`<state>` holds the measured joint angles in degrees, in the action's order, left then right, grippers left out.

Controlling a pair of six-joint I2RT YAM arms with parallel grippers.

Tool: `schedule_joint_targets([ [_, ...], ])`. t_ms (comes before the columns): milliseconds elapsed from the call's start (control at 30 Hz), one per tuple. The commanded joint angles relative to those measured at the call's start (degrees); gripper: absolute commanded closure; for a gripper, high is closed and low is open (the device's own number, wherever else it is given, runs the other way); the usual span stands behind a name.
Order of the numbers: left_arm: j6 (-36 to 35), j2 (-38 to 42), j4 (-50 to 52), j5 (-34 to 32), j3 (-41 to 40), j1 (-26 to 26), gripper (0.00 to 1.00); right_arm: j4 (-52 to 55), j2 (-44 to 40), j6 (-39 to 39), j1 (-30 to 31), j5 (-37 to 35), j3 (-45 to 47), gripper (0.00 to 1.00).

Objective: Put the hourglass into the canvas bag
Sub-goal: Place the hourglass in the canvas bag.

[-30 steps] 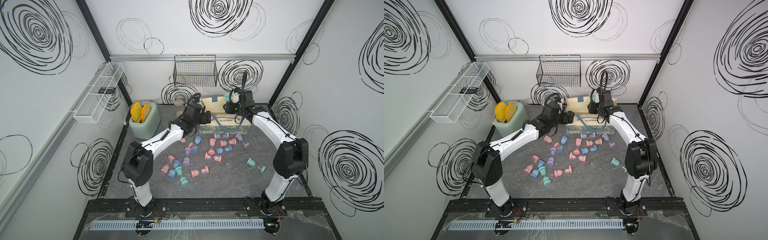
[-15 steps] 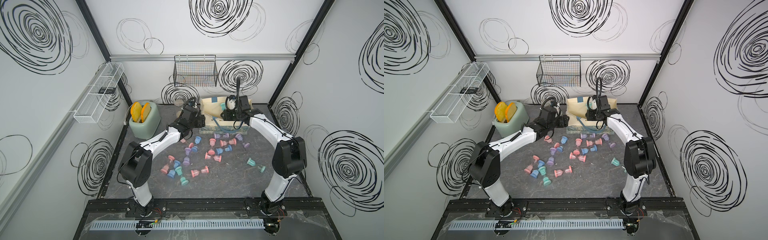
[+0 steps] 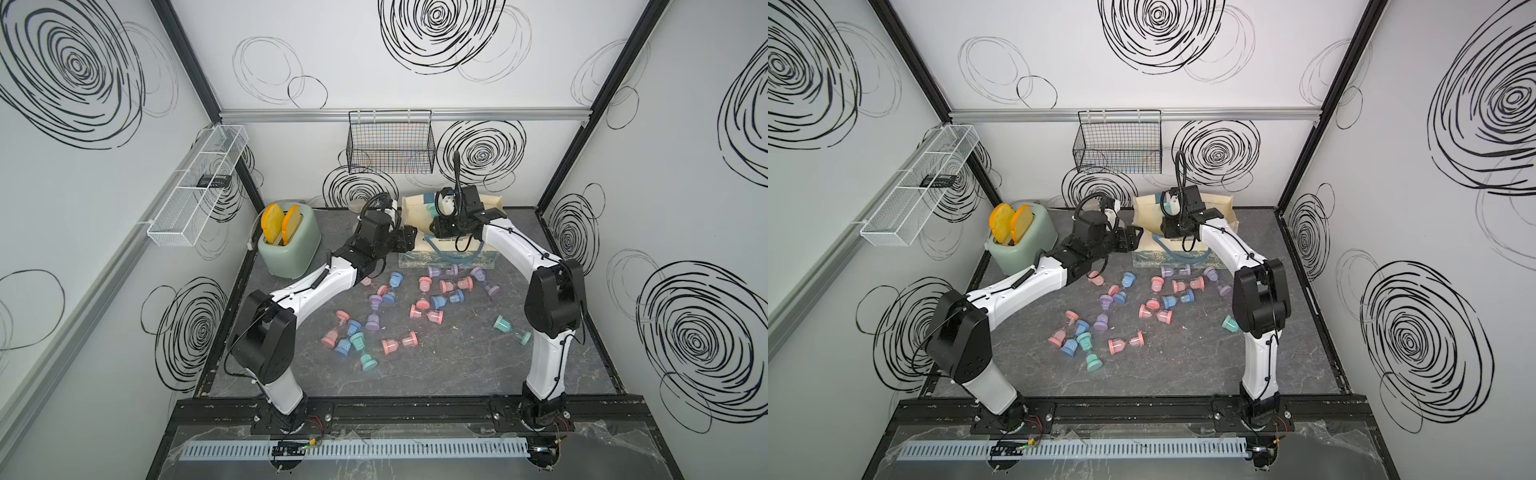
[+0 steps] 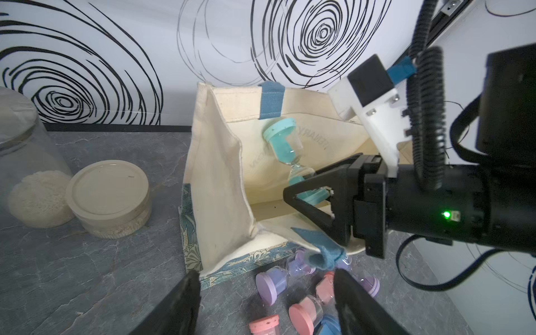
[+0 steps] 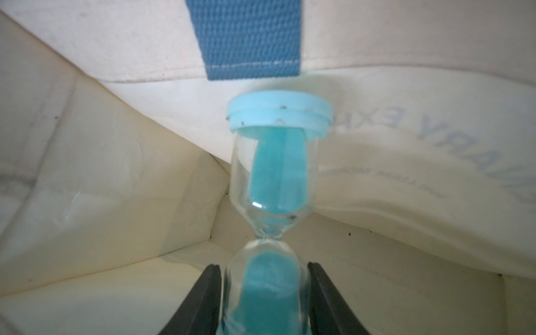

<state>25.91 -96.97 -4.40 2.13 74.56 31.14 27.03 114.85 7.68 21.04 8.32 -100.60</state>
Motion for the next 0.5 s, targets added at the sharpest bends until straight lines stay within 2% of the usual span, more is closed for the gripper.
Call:
schedule_joint_targets([
  [0,-0.5,-0.3,-2.5,0.6,0.6,0.2,0.25,2.0,1.5,-1.4,0.6,1.3,-2.1,0.63],
  [467,0.7,-1.5,-1.1,-0.3,1.3,-0.4,0.24,4.0,5.2,-0.2,0.8,1.9,-0.9,0.49],
])
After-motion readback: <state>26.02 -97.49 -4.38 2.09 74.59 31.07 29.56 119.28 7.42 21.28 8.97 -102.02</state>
